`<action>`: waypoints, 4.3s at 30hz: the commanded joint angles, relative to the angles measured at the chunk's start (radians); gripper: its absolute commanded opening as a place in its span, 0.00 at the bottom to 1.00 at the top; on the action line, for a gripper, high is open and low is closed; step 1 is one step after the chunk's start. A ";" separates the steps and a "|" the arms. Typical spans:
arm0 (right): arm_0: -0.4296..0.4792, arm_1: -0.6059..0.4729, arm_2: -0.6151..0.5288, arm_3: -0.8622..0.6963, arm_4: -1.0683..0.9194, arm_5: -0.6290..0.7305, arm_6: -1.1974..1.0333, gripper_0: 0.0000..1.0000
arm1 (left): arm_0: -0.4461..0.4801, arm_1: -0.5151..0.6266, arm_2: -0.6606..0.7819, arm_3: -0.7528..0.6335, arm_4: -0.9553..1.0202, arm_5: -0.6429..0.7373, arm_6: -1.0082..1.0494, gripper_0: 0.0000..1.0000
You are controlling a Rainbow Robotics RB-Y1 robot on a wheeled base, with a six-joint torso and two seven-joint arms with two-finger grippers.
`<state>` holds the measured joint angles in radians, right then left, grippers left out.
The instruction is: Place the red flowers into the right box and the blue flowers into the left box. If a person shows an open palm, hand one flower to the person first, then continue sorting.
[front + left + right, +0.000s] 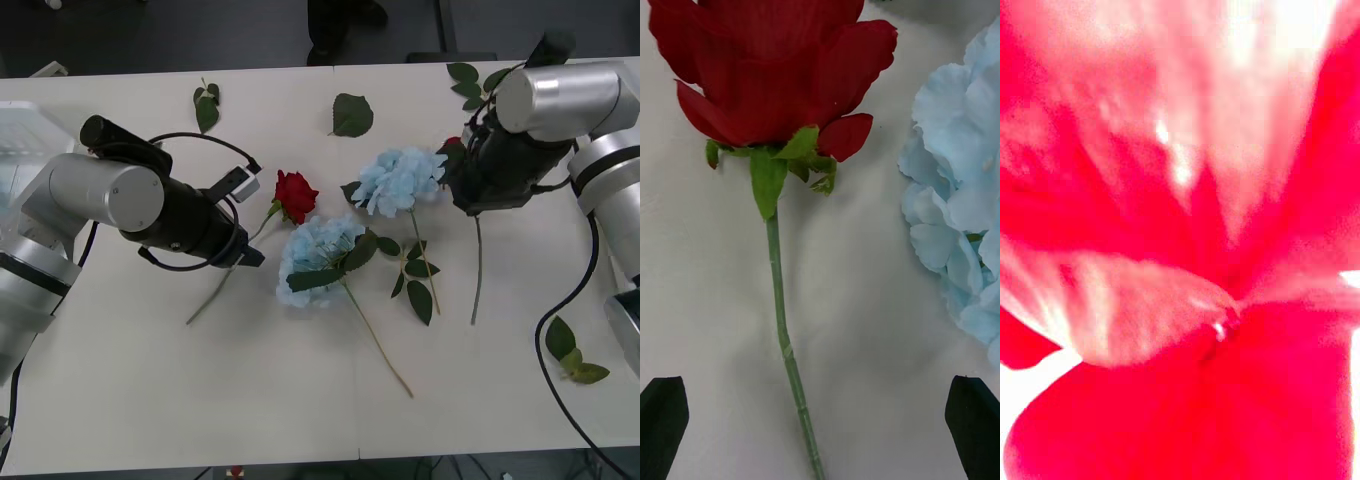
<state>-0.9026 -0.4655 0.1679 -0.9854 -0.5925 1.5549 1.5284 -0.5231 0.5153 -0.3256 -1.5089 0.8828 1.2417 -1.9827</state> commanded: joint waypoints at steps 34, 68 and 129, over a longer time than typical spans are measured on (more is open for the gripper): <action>-0.105 -0.400 0.128 0.449 0.456 -0.523 0.196 0.00 | -0.080 -0.084 -0.070 0.145 -0.015 -0.107 -0.007 0.00; -0.081 -0.377 0.134 0.525 0.362 -0.747 0.187 0.73 | 0.049 0.247 -0.127 -0.270 1.027 -0.999 -0.028 0.00; -0.078 -0.268 0.087 0.146 -1.346 0.244 0.823 0.20 | -0.172 -0.265 -0.357 -0.105 0.857 -1.265 -0.096 0.00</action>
<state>-0.9639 -0.7525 0.2400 -0.7981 -1.9590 1.8043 2.3423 -0.6486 0.2740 -0.6689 -1.6012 1.7511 -0.0113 -1.9838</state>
